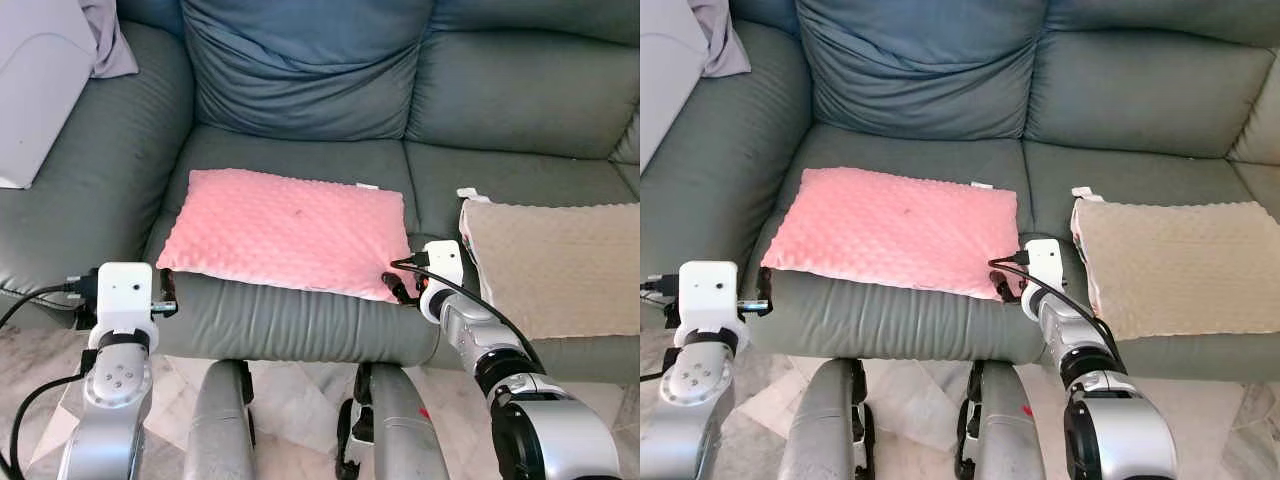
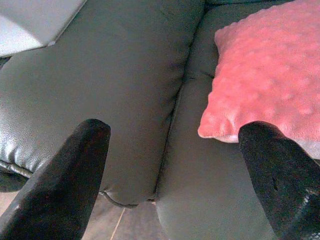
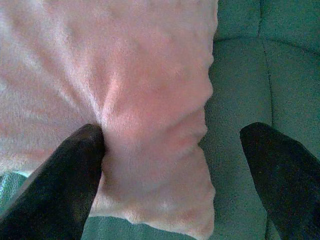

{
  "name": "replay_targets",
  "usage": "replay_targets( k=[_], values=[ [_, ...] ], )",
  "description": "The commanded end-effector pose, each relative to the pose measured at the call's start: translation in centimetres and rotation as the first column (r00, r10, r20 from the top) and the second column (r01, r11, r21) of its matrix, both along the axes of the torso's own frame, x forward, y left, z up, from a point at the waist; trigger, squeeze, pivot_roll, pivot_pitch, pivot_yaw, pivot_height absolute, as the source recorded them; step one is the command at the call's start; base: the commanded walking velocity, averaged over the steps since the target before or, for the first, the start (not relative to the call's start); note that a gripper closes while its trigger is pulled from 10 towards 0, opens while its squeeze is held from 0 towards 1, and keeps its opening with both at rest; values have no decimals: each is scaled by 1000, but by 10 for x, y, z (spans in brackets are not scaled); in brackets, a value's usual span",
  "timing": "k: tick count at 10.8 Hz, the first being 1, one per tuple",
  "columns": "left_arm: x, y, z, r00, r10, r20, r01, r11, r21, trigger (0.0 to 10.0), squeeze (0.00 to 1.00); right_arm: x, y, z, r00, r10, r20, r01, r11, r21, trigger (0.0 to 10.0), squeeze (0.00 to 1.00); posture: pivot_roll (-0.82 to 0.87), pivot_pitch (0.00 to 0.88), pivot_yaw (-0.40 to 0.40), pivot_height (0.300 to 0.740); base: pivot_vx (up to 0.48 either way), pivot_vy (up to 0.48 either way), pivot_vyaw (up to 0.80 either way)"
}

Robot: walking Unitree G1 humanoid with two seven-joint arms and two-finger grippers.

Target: Move the pillow to the sofa

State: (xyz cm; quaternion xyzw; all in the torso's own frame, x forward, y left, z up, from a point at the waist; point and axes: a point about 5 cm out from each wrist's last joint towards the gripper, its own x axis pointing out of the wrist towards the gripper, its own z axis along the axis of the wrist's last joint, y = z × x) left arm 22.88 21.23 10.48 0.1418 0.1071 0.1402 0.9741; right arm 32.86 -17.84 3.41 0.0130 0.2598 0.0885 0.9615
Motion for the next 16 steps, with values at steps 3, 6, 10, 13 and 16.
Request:
replay_targets(
  k=[3,6,10,13,16],
  values=[
    [4,-1,-7,1000,-5,-15,5,1000,-4,10000,0,5,2,10,994,-22,110,16,998,54,10000,1000,105,174,-47,632,0,0,0],
    [17,-8,-14,998,-43,41,43,999,4,10000,0,-12,9,24,934,-55,352,28,996,82,10000,1000,63,51,-45,632,0,0,0],
    [19,-19,-26,991,-94,94,92,995,24,10000,0,-66,21,27,885,-95,456,47,992,115,10000,0,36,0,-24,636,0,0,0],
    [35,-41,-28,981,-146,128,149,989,-11,10000,0,-48,32,41,870,-139,472,62,983,175,10000,0,32,0,-4,685,0,0,0],
    [47,-55,-19,962,-168,217,179,983,-33,10000,0,-35,29,47,862,-143,487,69,983,168,10000,0,30,0,-11,739,0,0,0]
  ],
)
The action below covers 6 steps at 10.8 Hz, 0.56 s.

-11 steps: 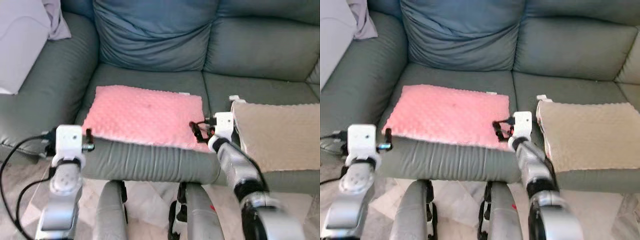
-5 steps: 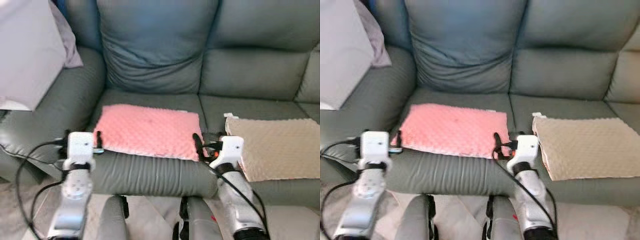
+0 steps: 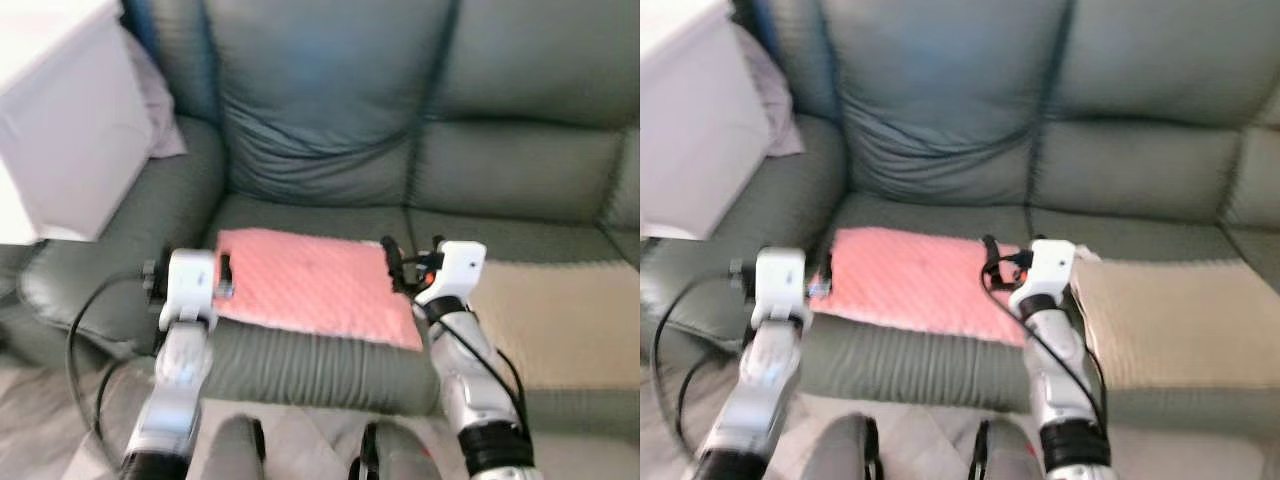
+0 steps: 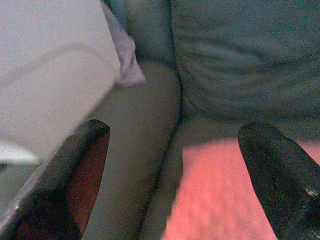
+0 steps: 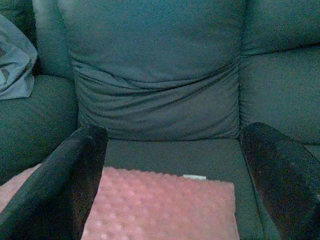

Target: Move the pillow to the sofa

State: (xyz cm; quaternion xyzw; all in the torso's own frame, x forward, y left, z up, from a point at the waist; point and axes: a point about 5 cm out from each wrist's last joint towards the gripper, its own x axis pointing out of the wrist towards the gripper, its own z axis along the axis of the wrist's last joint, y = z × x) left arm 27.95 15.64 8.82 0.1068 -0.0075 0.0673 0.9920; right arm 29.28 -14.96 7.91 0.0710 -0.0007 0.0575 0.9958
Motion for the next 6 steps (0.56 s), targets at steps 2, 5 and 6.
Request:
replay_targets(
  k=[2,5,6],
  values=[
    [7,-3,5,999,-23,39,23,1000,17,10000,0,3,-1,-2,1000,7,-7,-7,1000,17,10000,0,18,0,-19,740,0,0,0],
    [0,-12,-10,999,-28,-16,28,1000,-6,10000,0,-7,-4,-14,999,-1,-49,1,1000,1,10000,0,0,0,-3,740,0,0,0],
    [2,-18,-12,997,-64,-52,60,995,-84,10000,0,-2,-7,-13,998,-36,-59,33,999,-40,10000,0,-2,0,-3,740,0,0,0]
  ],
)
